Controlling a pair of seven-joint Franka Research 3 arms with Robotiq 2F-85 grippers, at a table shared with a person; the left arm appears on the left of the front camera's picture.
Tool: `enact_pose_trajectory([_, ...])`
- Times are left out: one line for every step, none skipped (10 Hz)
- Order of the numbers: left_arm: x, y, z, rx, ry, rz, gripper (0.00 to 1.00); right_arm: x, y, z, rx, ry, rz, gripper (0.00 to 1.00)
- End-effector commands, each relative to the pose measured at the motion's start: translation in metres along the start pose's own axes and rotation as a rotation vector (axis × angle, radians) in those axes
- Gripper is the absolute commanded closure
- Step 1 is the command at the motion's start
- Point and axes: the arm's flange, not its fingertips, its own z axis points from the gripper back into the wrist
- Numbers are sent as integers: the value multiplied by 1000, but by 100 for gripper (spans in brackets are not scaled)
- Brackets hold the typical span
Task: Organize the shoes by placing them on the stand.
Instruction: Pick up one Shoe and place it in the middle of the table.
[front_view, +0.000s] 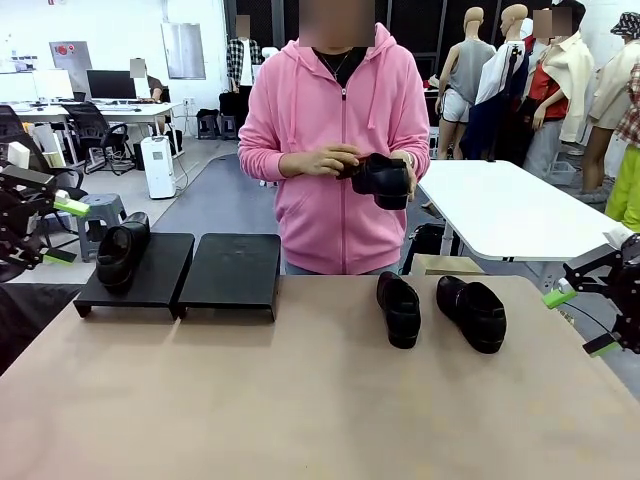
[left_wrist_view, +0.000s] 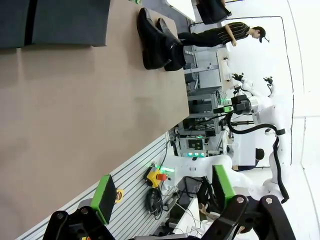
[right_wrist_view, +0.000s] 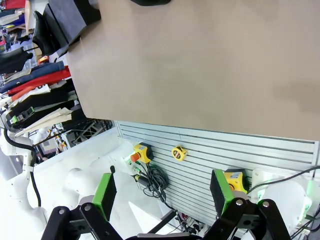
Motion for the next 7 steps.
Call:
enact_pose_trajectory([-1, 1, 2, 2, 13, -12, 0, 0, 0, 4, -11, 4, 5, 0])
enact_pose_trajectory([-1, 1, 2, 2, 13, -12, 0, 0, 0, 4, -11, 4, 5, 0])
enact_pose_trajectory([-1, 1, 2, 2, 13, -12, 0, 0, 0, 4, -11, 4, 5, 0])
enact_pose_trajectory([-1, 1, 2, 2, 13, -12, 0, 0, 0, 4, -11, 4, 5, 0])
enact_pose_trajectory([-1, 1, 2, 2, 13, -12, 0, 0, 0, 0, 0, 0, 0, 0])
enact_pose_trajectory([-1, 1, 2, 2, 13, -12, 0, -9, 0, -5, -40, -32, -89, 0])
enact_pose_trajectory([-1, 1, 2, 2, 13, -12, 0, 1, 37, -25, -147, -79, -54, 0])
